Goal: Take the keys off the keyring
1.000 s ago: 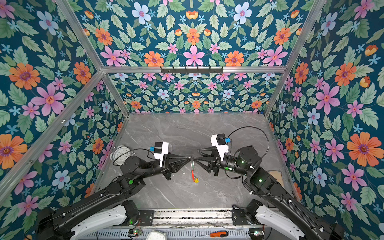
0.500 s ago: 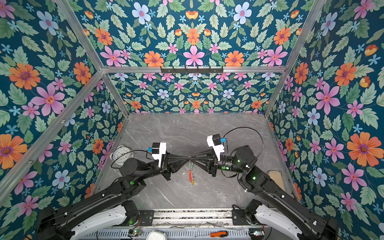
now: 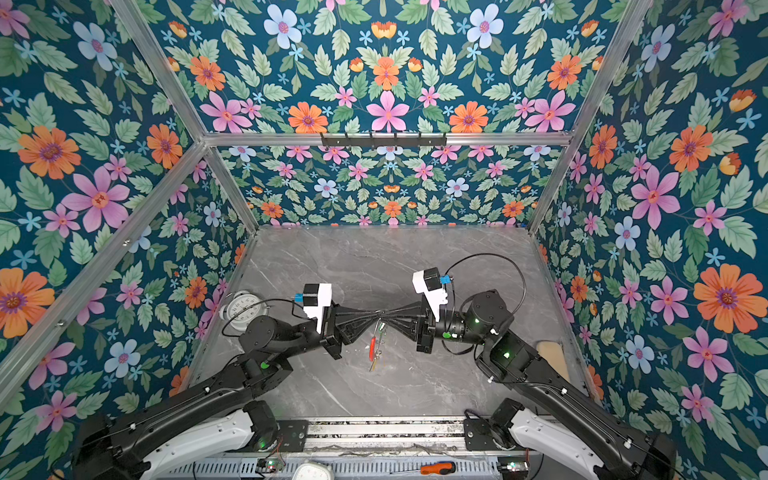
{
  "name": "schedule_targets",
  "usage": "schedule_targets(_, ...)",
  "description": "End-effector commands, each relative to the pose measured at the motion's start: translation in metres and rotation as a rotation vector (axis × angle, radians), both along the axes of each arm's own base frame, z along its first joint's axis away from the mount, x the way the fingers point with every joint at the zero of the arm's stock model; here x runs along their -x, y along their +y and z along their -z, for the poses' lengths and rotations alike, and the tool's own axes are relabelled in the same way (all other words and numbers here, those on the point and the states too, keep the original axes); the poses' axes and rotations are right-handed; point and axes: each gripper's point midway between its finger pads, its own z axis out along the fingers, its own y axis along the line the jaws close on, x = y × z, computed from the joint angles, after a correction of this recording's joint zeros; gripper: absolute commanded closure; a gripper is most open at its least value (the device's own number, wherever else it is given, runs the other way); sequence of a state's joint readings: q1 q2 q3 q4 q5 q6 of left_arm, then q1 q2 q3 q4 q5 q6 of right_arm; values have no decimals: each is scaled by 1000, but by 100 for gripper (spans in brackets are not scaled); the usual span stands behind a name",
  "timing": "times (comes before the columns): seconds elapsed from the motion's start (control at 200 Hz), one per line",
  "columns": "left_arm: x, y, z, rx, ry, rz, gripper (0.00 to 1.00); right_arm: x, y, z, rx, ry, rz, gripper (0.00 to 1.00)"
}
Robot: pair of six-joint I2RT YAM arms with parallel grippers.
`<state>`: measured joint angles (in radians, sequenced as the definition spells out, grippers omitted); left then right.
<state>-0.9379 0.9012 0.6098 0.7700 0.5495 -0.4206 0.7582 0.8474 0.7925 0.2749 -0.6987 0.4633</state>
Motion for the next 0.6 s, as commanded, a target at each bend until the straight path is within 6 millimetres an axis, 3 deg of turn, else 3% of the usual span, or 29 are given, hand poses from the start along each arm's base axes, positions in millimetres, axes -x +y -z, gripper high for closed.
schedule_targets(0.0, 2, 3, -11, 26, -10, 1, 98, 2, -2, 0, 21, -4, 4, 100)
schedule_targets(0.105, 0, 4, -6, -9, 19, -10, 72, 0, -7, 6, 74, 7, 44, 100)
schedule_targets(0.22, 1, 3, 1, -67, 51, -6, 60, 0, -12, 13, 151, 16, 70, 100)
schedule_targets(0.595, 1, -9, 22, -348, 125, 22, 52, 0, -25, 24, 336, 28, 117, 100)
